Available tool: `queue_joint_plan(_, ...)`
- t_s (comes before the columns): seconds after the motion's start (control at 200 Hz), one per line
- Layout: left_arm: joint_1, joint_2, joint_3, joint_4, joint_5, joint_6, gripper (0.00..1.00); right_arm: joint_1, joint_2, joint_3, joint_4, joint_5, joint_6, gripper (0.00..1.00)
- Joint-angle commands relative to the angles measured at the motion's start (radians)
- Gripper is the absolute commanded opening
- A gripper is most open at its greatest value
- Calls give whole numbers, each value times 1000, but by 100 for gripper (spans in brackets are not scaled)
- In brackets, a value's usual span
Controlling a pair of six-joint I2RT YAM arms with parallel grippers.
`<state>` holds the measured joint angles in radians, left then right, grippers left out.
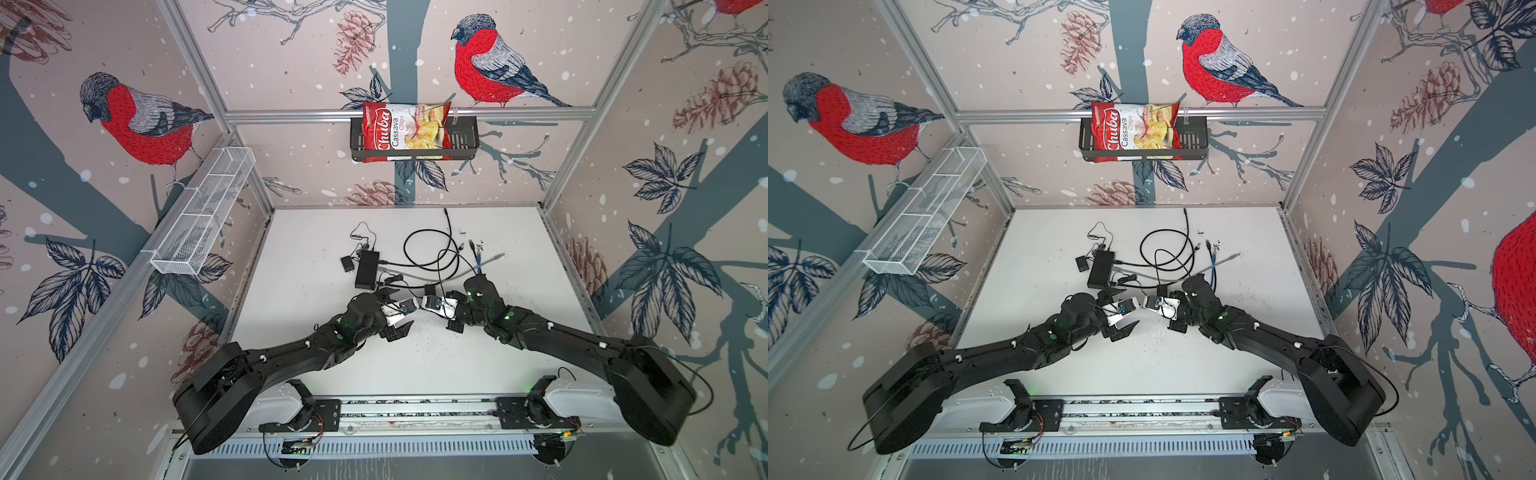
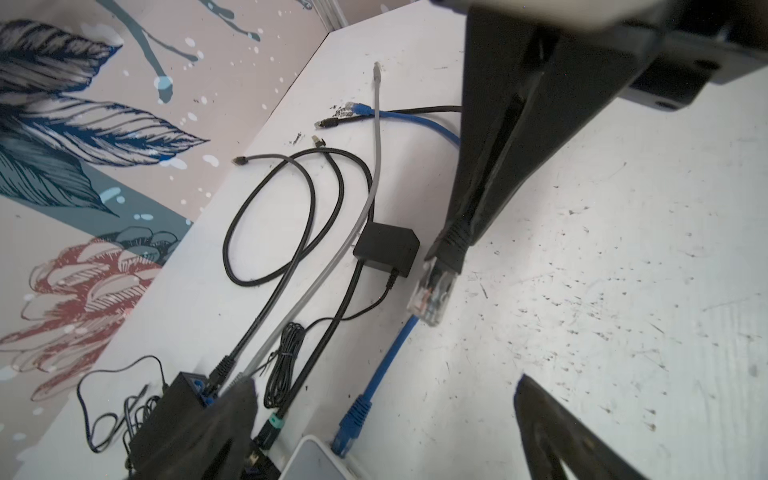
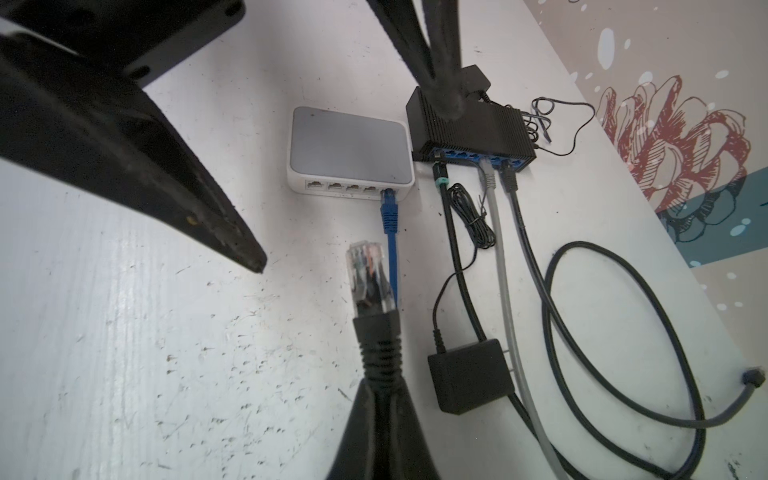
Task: Insert the plug into the switch port
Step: 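Close the right gripper on the black plug held by the left gripper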
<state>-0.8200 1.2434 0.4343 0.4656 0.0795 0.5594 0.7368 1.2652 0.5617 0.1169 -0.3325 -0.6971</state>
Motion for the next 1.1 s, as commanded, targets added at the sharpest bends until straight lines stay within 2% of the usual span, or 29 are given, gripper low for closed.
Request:
queue_joint_plan(0.0, -3, 5, -5, 98, 27, 63, 92, 1, 0, 14, -39, -36, 15, 5)
queue_joint_plan(0.06, -6, 5, -6, 113, 42, 76, 87, 1, -2, 20, -50, -46, 12, 5)
queue_joint_plan(0.165, -8, 14, 4, 98, 70, 99, 65, 1, -2, 27, -63, -59, 8, 5)
queue_joint_plan(0.24, -10, 25, 15, 79, 105, 111, 55, 2, -4, 30, -67, -65, 6, 5)
queue_joint_plan(0.3, -13, 35, 20, 69, 123, 115, 49, 1, -4, 32, -69, -66, 5, 5)
queue_joint_plan(0.39, -16, 47, 24, 67, 139, 119, 48, 1, -7, 37, -78, -69, 1, 5)
queue_joint_plan(0.48, -18, 59, 27, 76, 152, 122, 42, 1, -7, 38, -79, -75, 0, 5)
queue_joint_plan(0.62, -22, 80, 41, 76, 151, 129, 29, 1, -9, 33, -75, -81, -4, 5)
queue_joint_plan(0.735, -24, 92, 44, 87, 163, 126, 23, 1, -7, 33, -75, -84, -4, 5)
queue_joint_plan(0.845, -25, 105, 53, 73, 179, 125, 22, 1, -8, 35, -72, -86, -4, 5)
queue_joint_plan(0.946, -28, 115, 60, 58, 181, 126, 23, 1, -7, 38, -72, -95, -3, 5)
queue_joint_plan(1.096, -37, 125, 63, 55, 174, 138, 30, 1, -8, 43, -77, -108, -8, 5)
